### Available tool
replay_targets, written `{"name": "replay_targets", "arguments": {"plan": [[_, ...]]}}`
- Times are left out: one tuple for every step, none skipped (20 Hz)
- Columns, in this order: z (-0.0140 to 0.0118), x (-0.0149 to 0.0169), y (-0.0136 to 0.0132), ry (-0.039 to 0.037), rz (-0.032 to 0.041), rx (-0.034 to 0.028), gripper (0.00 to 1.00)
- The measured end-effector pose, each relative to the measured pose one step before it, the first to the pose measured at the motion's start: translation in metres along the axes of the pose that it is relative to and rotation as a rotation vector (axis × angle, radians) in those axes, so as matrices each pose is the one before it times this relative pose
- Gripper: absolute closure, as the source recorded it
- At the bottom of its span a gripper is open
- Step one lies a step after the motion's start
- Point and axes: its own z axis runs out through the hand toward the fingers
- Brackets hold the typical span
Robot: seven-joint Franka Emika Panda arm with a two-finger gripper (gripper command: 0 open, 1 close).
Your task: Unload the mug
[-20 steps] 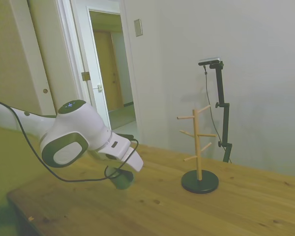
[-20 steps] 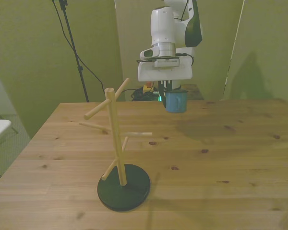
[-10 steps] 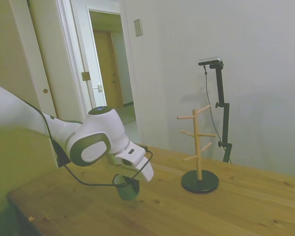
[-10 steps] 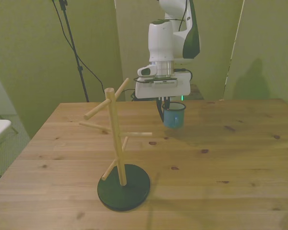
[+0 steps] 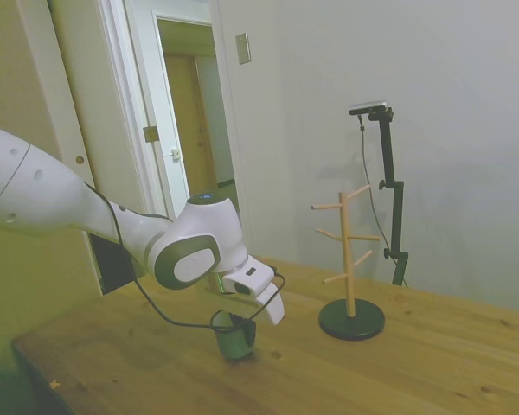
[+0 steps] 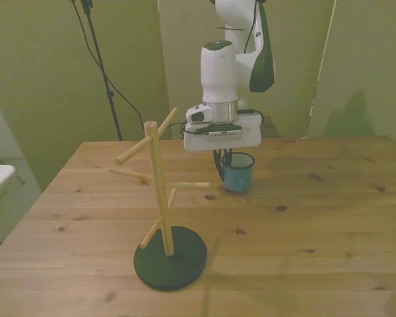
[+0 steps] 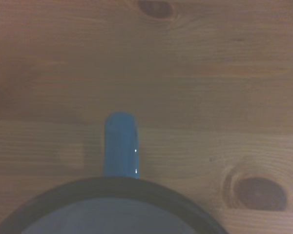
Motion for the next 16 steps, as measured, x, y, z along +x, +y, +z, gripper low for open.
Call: {"name": "replay_targets", "arguments": {"plan": [[0.00152,0.00107,-0.00113,-0.00334,0.00059,-0.00187,1.00],[0.00108,0.00103,-0.00091,-0.00222,0.00109,-0.00131,1.00],[0.00059,0.00094,-0.00077,-0.00220,0.00150,-0.00123,1.00],[0.00060,0.00093,-0.00082,-0.00350,0.00276,-0.00192,1.00],[0.00052,0.00095,-0.00090,-0.00247,0.00377,-0.00143,1.00],[0.00069,0.00091,-0.00093,-0.00067,0.00353,-0.00077,1.00],[0.00068,0.00078,-0.00084,-0.00034,0.00287,-0.00094,1.00],[0.00033,0.00087,-0.00074,-0.00011,0.00233,-0.00229,0.00],[0.00028,0.00115,-0.00072,-0.00148,0.00450,-0.00431,0.00],[0.00045,0.00094,-0.00054,-0.00375,0.00291,-0.00676,0.00],[0.00049,0.00090,-0.00062,0.00087,-0.00295,-0.00700,0.00],[0.00058,0.00039,-0.00054,0.00255,-0.00109,-0.00560,0.00],[0.00055,-0.00003,-0.00057,0.00109,-0.00045,-0.00367,0.00],[0.00029,-0.00024,-0.00075,0.00024,-0.00105,-0.00226,0.00],[0.00006,-0.00011,-0.00078,0.00004,-0.00039,-0.00069,0.00],[-0.00056,0.00027,-0.00066,0.00088,-0.00041,0.00067,0.00]]}}
